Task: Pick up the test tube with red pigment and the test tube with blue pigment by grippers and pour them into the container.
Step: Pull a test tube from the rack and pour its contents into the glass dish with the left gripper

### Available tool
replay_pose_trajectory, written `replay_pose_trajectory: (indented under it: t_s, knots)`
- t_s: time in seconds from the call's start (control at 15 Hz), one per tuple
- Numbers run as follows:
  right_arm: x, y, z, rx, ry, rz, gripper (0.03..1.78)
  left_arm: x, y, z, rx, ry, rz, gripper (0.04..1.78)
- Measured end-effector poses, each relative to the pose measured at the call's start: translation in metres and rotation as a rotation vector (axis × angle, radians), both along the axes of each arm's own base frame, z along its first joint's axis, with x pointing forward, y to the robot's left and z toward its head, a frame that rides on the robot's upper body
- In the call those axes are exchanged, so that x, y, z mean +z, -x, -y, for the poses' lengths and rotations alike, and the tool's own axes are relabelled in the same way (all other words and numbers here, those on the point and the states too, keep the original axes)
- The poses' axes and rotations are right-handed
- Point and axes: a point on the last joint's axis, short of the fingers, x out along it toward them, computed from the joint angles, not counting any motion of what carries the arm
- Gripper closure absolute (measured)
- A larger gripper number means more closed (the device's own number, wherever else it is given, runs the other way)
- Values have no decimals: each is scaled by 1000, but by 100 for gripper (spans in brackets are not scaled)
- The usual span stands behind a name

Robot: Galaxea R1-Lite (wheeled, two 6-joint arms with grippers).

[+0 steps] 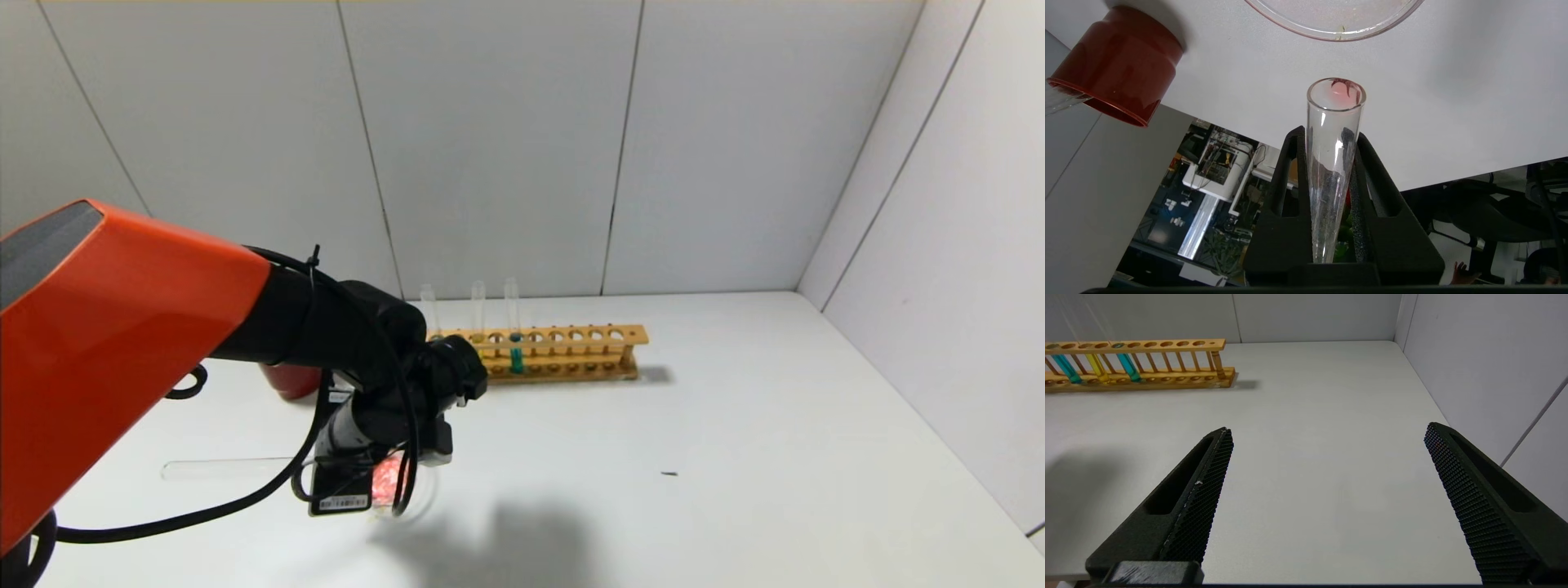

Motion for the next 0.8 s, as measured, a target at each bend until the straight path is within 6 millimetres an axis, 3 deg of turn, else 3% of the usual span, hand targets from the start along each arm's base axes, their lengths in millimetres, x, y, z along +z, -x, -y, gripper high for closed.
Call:
replay_pose_trajectory:
  t_s: [0.8]
  knots:
    - [0, 0, 0, 0, 0, 0, 10, -1, -6, -3, 28, -32, 23, 150]
